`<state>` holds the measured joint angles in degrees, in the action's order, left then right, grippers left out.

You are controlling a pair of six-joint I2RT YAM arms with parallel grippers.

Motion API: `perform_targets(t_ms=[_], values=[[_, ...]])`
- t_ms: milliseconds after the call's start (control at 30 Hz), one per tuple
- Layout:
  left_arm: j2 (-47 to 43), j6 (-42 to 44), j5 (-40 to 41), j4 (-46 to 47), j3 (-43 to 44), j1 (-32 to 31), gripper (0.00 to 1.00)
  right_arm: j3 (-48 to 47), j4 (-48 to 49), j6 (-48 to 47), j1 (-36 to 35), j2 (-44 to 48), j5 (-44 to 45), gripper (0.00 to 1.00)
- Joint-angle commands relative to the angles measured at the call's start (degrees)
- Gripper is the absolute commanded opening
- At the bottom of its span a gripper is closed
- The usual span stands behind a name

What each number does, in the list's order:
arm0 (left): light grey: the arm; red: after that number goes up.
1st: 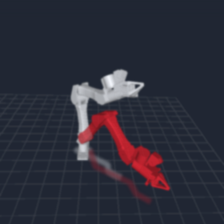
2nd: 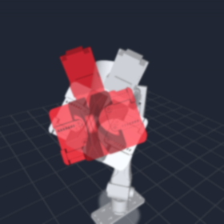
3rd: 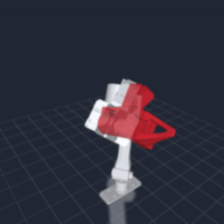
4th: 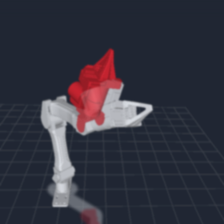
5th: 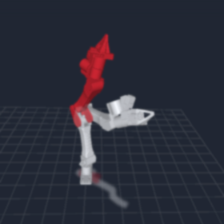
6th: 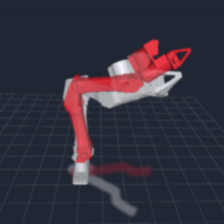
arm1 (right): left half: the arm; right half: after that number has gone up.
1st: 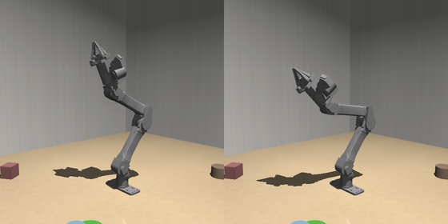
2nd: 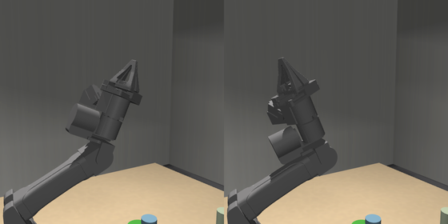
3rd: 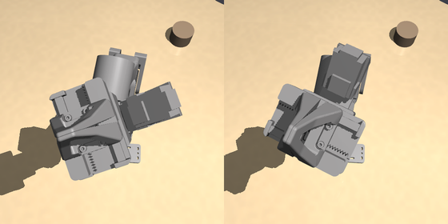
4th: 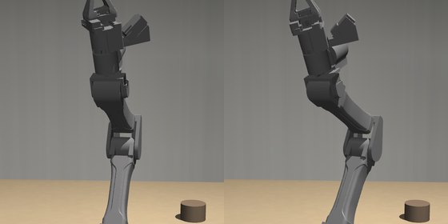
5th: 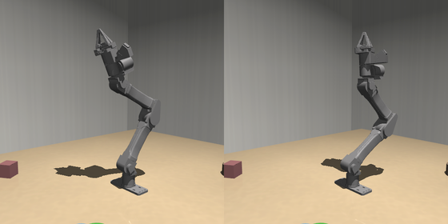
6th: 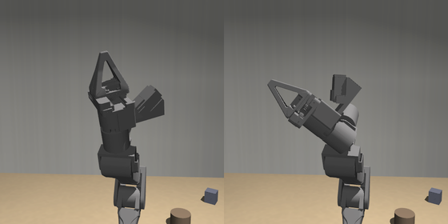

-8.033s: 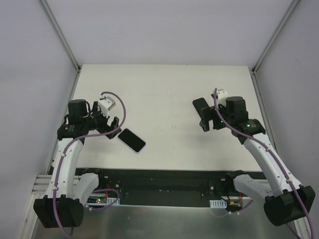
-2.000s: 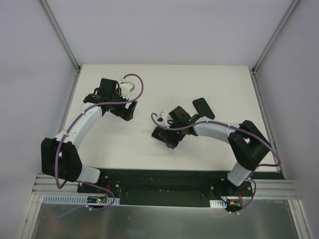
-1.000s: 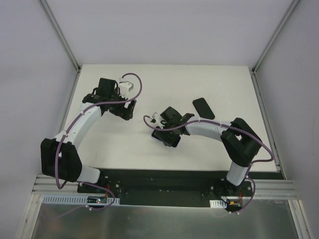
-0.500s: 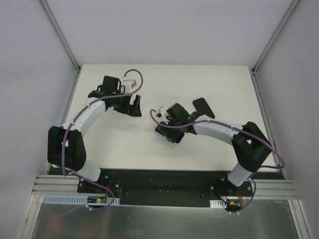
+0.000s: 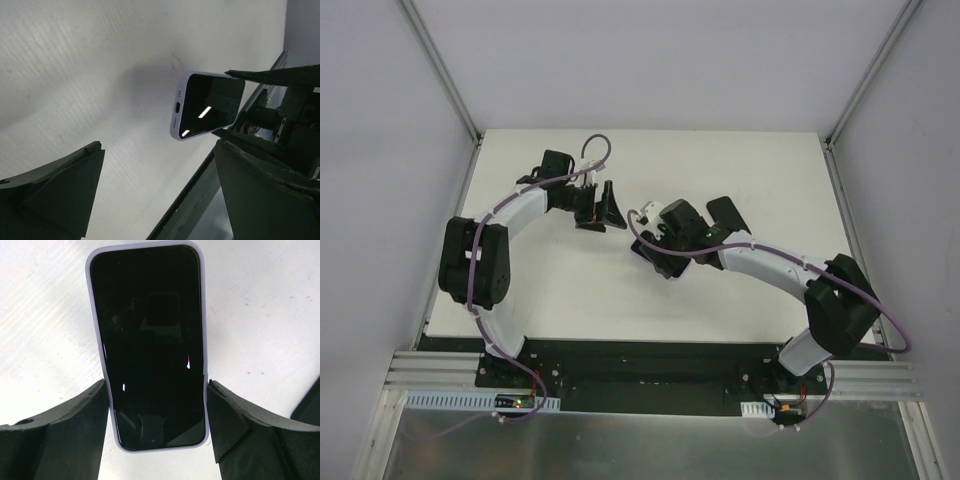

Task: Take the phone out of the phone case
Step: Pick up the phone at the center of the board.

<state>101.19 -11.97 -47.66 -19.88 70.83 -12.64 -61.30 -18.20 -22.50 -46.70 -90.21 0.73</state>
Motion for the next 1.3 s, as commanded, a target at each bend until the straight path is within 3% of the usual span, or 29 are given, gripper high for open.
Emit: perform_targets(t_ms=[0,300,600,900,1133,1200,1233,1267], values=[[-0.03,-5.52,-8.85,3.79,3.88,-0.36,0.96,-4.79,3.17,0.53,0.20,4.08,1.90,0.03],[4.19,-9.48,-11.23,4.32,6.87,-2.91,0.93,-7.70,1.32,1.32,0.20,5.31,2.08,0.03],[6.56,-10.71,-15.00,4.59,8.27,-6.42,0.84,-7.96,0.79,1.85,0.20,6.98,2.25,0.02],[7.88,-12.64,-17.29,4.76,9.77,-8.80,0.47,-6.99,1.76,1.41,0.20,8.04,3.66,0.03],[8.94,-13.70,-20.01,4.67,10.47,-8.89,0.02,-6.20,2.46,1.58,0.20,8.21,4.80,0.03],[8.68,-13.87,-20.28,4.67,10.91,-8.80,0.00,-6.20,2.55,1.67,0.20,8.04,4.98,0.08],[8.50,-13.79,-20.28,4.76,11.00,-8.80,0.00,-6.12,2.55,1.85,0.20,8.30,5.15,0.16],[8.24,-13.79,-20.37,4.85,11.17,-8.80,0.00,-6.03,2.38,2.11,0.20,8.47,5.24,0.30]])
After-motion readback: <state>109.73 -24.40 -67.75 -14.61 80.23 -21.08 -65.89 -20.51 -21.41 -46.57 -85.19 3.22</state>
